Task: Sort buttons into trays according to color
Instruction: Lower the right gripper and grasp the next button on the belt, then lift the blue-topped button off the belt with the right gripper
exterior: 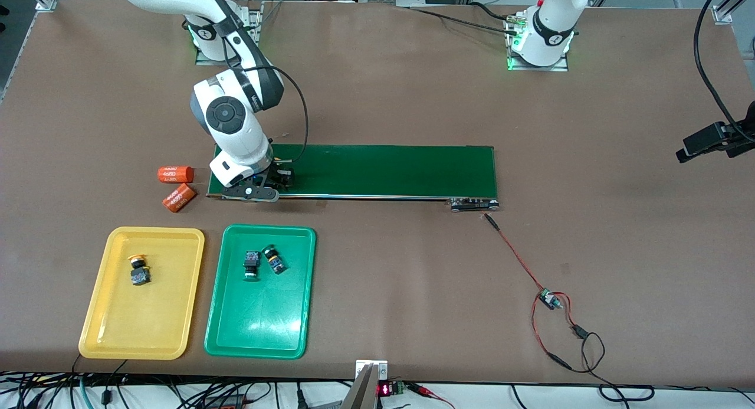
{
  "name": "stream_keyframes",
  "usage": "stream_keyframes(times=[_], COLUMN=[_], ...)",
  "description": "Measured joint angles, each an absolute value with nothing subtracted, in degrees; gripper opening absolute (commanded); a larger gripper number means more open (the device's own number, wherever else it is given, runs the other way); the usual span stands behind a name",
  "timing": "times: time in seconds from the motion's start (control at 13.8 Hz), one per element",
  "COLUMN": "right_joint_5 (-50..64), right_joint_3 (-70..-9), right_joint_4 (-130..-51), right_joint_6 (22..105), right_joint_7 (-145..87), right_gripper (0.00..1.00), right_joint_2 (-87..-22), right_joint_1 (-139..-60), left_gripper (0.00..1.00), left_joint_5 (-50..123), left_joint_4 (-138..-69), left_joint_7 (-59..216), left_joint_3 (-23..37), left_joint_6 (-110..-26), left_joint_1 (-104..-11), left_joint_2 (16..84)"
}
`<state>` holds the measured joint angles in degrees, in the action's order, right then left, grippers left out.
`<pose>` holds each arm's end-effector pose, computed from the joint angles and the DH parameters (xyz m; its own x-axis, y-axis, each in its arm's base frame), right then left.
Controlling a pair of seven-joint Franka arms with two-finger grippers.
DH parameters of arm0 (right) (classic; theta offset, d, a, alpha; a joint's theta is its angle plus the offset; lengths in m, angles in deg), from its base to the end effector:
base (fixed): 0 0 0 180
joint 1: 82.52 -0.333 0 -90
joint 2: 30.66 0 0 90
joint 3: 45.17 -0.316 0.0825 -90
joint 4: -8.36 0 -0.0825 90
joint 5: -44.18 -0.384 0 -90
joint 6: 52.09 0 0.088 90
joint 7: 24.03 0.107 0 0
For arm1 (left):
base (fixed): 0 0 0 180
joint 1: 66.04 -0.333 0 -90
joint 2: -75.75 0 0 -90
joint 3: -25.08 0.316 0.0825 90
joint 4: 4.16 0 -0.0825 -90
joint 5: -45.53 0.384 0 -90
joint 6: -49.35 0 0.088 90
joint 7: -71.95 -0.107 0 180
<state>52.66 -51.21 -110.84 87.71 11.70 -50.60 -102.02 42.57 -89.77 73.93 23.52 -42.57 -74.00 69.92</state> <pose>0.5314 0.2524 0.2606 0.9965 -0.0709 0.0453 -0.0728 -0.9964 0.0427 0.5858 0.0612 0.6057 0.9890 0.1476 0.0065 0.1470 -0.9876 0.0546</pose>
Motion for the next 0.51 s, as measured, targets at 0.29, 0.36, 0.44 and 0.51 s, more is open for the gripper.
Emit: stream_keyframes(times=[0.29, 0.36, 0.44, 0.51], right_joint_5=[52.7, 52.7, 52.7, 52.7], right_joint_3=[-50.7, -50.7, -50.6, -50.5], right_joint_4=[-110.1, -110.0, -109.9, -109.9], right_joint_6=[87.7, 87.7, 87.7, 87.7], right_joint_7=[11.1, 11.0, 10.9, 10.7], right_gripper=[0.29, 0.29, 0.48, 0.89], right_joint_2=[-50.7, -50.7, -50.7, -50.7], right_joint_1=[-101.7, -101.7, -101.6, -101.5], left_gripper=[1.0, 1.0, 1.0, 1.0], left_joint_5=[42.6, 42.6, 42.6, 42.6], left_joint_4=[-89.8, -89.8, -89.8, -89.8], left_joint_7=[73.9, 73.9, 73.9, 73.9], left_joint_3=[23.5, 23.5, 23.5, 23.5], left_joint_6=[-42.6, -42.6, -42.6, -42.6], left_joint_1=[-74.0, -74.0, -74.0, -74.0], left_joint_2=[69.9, 69.9, 69.9, 69.9])
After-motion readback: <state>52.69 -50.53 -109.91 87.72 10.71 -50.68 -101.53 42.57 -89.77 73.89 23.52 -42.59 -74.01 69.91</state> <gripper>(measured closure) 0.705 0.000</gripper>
